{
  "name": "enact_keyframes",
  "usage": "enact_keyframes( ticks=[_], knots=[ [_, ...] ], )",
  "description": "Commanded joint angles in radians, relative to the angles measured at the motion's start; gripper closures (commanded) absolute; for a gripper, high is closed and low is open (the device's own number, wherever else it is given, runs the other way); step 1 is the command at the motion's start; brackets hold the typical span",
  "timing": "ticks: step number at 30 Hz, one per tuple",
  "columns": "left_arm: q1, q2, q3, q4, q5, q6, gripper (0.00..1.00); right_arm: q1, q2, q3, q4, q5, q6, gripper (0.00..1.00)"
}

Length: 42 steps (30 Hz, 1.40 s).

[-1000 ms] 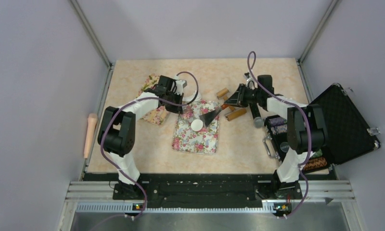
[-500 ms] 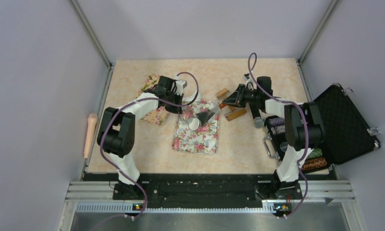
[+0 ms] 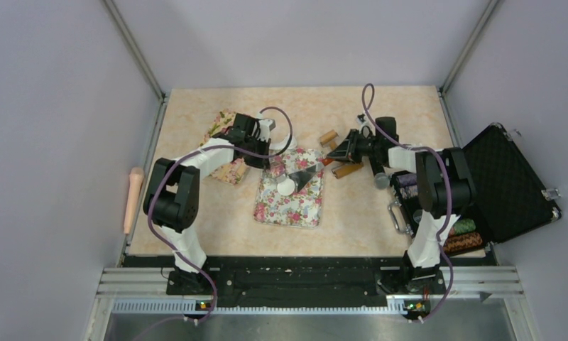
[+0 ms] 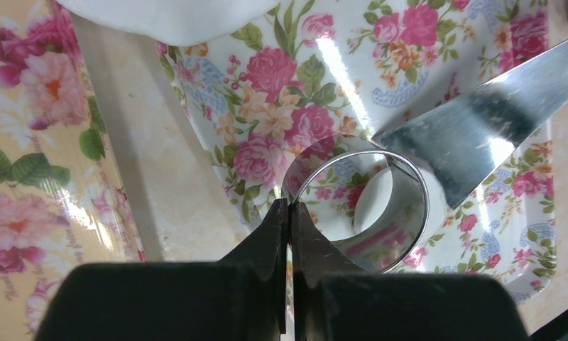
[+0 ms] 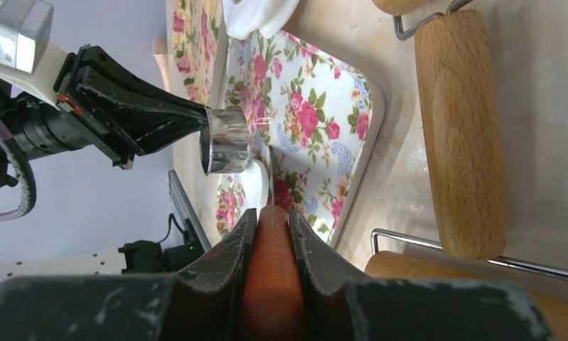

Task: Roll out the dumpling wrappers from the dough
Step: Place the dumpling mold on the work surface.

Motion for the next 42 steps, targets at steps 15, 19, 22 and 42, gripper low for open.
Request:
enact_keyframes(
  ticks=[15,19,22,42],
  knots=[
    [0.043,0.101,0.102,0.200,-0.011,-0.182,0.92,0.025,0.033,0.000,0.136,-0.065,0.083,1.00],
    [0.041,0.131,0.142,0.181,-0.019,-0.193,0.77,0.032,0.038,-0.005,0.147,-0.067,0.094,1.00],
    [0.039,0.125,0.156,0.174,-0.013,-0.192,0.60,0.049,0.043,-0.004,0.152,-0.068,0.096,1.00],
    [0.132,-0.156,-0.005,0.027,0.039,-0.030,0.48,0.146,0.154,-0.006,0.391,-0.158,0.183,1.00]
  ],
)
